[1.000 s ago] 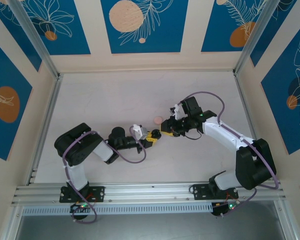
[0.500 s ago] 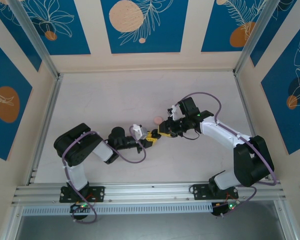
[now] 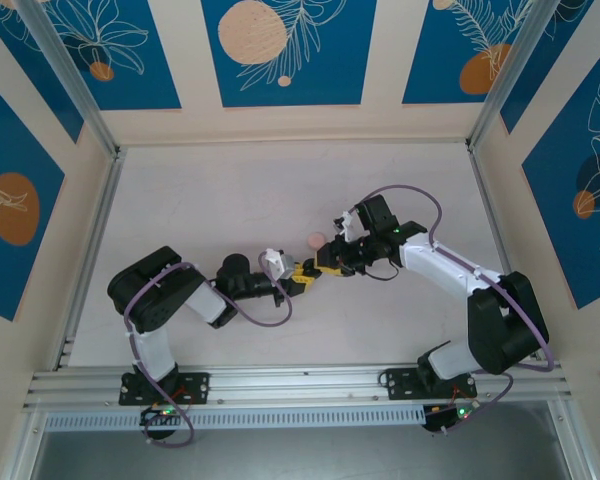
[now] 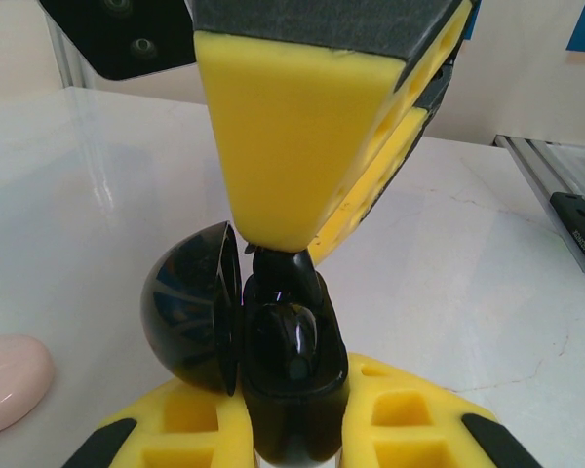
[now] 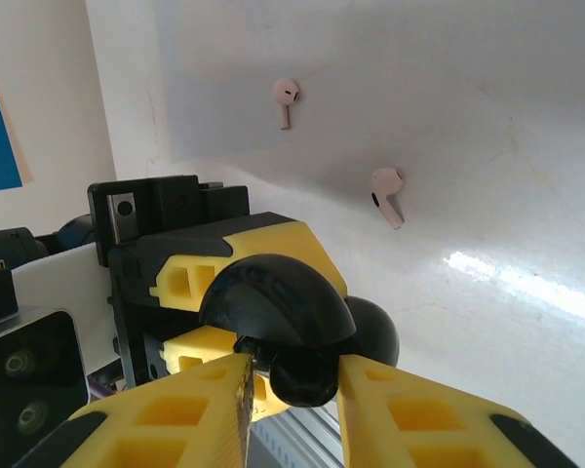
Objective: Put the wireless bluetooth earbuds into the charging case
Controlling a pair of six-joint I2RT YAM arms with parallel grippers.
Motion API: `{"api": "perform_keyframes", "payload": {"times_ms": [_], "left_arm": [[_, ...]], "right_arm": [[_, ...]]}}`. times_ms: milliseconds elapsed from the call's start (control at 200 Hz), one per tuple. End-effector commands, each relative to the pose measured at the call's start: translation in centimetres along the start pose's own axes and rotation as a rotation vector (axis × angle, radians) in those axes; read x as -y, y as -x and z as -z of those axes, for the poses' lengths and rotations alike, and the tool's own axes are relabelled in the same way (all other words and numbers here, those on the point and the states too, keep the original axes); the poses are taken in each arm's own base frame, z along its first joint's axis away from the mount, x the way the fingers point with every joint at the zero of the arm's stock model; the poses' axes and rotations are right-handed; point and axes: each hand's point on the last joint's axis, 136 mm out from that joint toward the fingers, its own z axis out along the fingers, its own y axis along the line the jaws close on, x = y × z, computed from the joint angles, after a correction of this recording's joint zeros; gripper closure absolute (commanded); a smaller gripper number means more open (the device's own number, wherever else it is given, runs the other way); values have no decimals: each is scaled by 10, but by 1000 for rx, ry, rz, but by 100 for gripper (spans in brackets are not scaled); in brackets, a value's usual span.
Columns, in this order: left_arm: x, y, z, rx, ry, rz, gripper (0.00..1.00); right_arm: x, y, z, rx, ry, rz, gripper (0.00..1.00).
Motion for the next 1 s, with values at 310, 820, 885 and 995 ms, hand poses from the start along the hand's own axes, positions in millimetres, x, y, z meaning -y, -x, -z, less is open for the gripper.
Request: {"api": "perform_keyframes", "payload": {"times_ms": [310,820,885,995], "left_arm": [[11,17,0,50,-41,-39,93],[19,32,0,82,-93,-29,93],[23,44,1,105,-116,-17,93],[32,60,3,133,-166,5,93]], "right_arm": [[-14,-10,25,23,12,17,68],[-15,0,38,100,-18,111,68],[-19,0,48,145,-9,159,68],[-26,-3,66,229,0,271,65]]}}
